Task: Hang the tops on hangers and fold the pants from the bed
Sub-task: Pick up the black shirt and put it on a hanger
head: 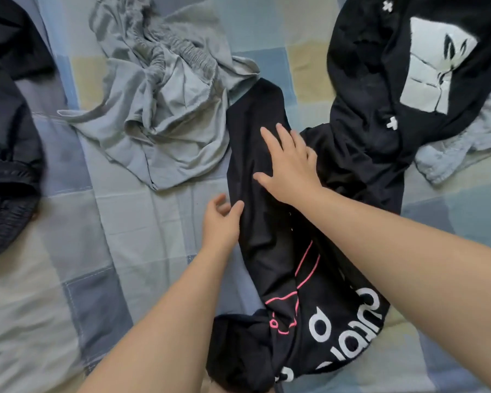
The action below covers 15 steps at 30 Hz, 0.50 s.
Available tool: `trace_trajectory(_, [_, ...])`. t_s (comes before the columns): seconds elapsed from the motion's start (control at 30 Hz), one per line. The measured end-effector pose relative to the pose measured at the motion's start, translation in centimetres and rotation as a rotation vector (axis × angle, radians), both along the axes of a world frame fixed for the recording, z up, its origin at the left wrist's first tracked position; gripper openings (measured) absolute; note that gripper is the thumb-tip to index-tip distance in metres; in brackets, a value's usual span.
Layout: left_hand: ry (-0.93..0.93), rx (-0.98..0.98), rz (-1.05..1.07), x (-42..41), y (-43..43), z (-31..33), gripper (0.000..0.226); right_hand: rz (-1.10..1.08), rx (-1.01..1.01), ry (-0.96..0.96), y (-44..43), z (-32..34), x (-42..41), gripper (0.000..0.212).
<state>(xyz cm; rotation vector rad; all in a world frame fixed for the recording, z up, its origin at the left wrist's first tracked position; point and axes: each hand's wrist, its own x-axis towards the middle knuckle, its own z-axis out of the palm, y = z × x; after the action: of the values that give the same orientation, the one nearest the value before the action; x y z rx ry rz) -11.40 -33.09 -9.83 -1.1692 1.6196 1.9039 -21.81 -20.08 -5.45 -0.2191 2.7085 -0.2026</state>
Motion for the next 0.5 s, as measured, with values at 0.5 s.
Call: trace_trajectory(0.5, [0.177, 0.021, -0.614, 3.6, 3.8, 0.7, 0.022, 0.301, 0.21, -0.278, -1.8, -2.7, -3.7, 0.062])
